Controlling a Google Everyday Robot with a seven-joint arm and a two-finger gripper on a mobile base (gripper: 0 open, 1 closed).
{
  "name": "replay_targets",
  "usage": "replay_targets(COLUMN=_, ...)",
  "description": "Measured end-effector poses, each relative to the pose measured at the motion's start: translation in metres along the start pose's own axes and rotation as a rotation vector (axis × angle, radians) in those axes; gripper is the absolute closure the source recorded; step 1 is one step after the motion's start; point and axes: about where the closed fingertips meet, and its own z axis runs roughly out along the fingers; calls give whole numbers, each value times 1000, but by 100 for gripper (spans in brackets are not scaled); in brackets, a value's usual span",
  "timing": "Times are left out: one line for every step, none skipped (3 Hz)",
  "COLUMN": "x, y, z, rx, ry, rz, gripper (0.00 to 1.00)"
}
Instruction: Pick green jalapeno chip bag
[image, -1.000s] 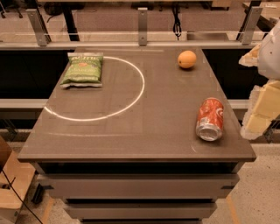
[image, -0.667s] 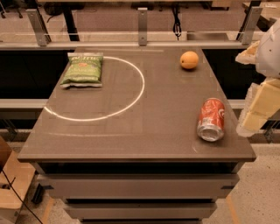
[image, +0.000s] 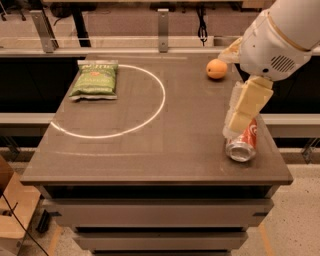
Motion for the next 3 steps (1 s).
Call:
replay_targets(x=0, y=0, z=0, rx=0, ry=0, rz=0, gripper=0)
replay_targets(x=-12, y=-9, z=17, rx=3, ry=-61, rz=46, gripper=0)
replay_targets(x=-41, y=-32, z=47, rx=0, ry=-155, rz=67, gripper=0)
